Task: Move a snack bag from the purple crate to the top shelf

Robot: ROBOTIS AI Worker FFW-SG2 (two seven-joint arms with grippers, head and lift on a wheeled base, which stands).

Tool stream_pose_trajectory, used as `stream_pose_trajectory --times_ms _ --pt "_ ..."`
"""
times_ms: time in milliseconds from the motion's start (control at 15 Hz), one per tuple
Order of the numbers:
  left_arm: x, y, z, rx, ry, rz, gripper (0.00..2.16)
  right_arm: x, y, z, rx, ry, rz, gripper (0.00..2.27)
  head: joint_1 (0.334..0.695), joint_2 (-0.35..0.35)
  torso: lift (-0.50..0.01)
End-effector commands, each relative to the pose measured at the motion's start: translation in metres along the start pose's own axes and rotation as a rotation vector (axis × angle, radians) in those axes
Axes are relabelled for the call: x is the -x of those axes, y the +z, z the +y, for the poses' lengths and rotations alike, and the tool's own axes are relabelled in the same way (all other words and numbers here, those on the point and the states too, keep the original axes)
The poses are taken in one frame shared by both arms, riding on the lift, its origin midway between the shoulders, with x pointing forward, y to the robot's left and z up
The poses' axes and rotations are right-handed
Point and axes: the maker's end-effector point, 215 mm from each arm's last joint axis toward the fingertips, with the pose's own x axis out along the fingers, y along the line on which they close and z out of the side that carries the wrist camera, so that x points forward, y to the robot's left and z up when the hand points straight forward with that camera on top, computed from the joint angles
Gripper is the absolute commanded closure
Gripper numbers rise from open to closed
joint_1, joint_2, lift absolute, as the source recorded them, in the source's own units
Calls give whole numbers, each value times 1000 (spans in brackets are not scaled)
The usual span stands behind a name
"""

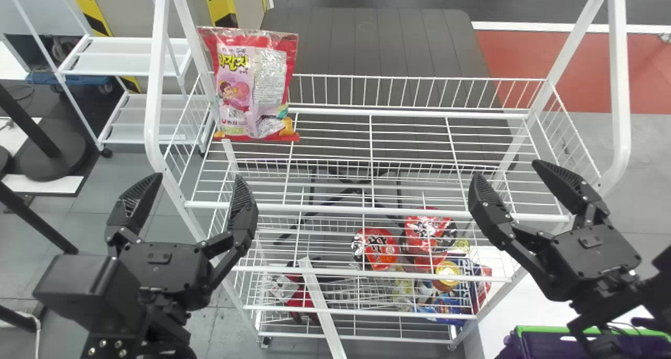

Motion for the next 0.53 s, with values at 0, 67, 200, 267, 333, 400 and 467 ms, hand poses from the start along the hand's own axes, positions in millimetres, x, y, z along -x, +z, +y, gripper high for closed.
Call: stream_pose_trajectory --times_ms 0,67,200,267,333,400,467 --pt "0 1 -1 2 -2 -2 36 0 0 0 1 1 1 174 695 13 0" --pt "0 1 -2 2 -4 -2 36 0 0 0 1 1 1 174 695 13 0" --pt "0 1 -2 2 -5 -2 36 0 -1 0 -1 3 7 174 695 10 0" --pt "0 1 -2 3 -5 -3 36 0 -2 1 -3 6 11 174 695 10 0" --pt "1 1 -2 3 -5 -6 36 0 -6 1 -7 5 27 178 695 10 0" --pt "0 3 -3 5 -6 -11 36 0 -6 1 -7 4 27 181 695 11 0" --pt "1 2 -3 4 -7 -9 36 0 -6 1 -8 5 27 181 695 12 0"
